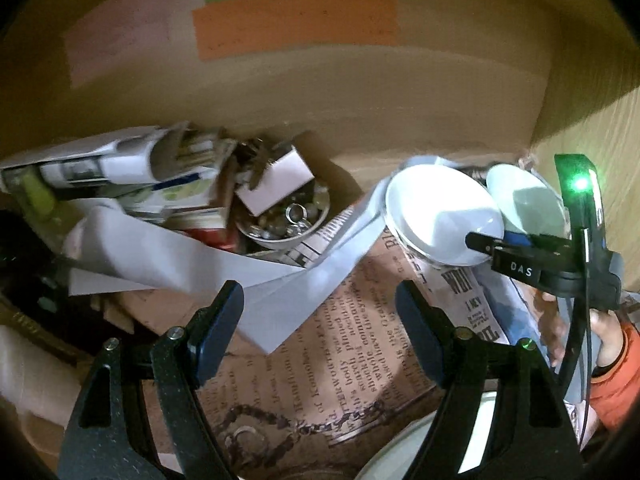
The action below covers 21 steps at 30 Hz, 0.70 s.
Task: Organize plates and bowls
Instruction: 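Move both grippers to the white bowl rim and close them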
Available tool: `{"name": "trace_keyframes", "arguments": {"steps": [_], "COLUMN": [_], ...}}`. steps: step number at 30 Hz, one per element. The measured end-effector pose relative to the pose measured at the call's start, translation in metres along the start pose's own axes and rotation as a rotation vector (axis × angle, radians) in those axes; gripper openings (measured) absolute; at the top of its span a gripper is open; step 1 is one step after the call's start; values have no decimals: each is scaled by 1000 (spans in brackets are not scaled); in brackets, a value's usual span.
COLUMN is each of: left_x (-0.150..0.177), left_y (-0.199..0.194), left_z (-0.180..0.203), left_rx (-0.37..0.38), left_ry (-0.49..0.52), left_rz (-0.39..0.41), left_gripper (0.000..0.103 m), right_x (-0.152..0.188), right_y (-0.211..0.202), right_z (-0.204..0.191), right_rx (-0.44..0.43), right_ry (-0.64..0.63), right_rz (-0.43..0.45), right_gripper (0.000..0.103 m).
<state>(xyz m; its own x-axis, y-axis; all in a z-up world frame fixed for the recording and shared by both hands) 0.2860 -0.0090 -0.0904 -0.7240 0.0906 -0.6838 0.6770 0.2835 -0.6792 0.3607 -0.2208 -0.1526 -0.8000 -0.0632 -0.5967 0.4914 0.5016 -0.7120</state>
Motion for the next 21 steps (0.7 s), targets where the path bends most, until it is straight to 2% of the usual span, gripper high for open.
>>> {"name": "trace_keyframes", "arguments": {"steps": [5, 8, 14, 18, 21], "left_x": [-5, -6, -4, -1, 1], "left_y": [14, 21, 34, 46, 55], "left_z": [11, 19, 25, 27, 29], "left_rx": [42, 60, 52, 48, 55], "left_ry": [31, 47, 73, 85, 99], "left_rz": [-44, -72, -122, -168, -217], "left_gripper": [78, 75, 73, 68, 61], "right_x": [-1, 1, 20, 30, 32], "right_y": [-1, 0, -6, -14, -17], "right_z": [-2, -10, -36, -45, -42], "right_rx": [-5, -32, -103, -161, -183], "right_ry": [-46, -96, -215, -230, -209], "right_rz": [-33, -78, -162, -195, -212], "right_gripper": [24, 24, 24, 23, 24]}}
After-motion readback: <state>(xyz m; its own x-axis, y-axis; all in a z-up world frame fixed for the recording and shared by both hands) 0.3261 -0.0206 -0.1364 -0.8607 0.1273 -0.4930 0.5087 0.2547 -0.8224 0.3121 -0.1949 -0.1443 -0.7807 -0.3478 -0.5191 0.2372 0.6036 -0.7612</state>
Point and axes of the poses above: each gripper's, at about its wrist camera, not at the fingertips, and y roughly the way its jaws point, z to its right, x to its underside, the point moved 1 cm from there along y, roughly the way its jaws point, and after that the axes turned 15 degrees about -x, right-handed, at the moved point
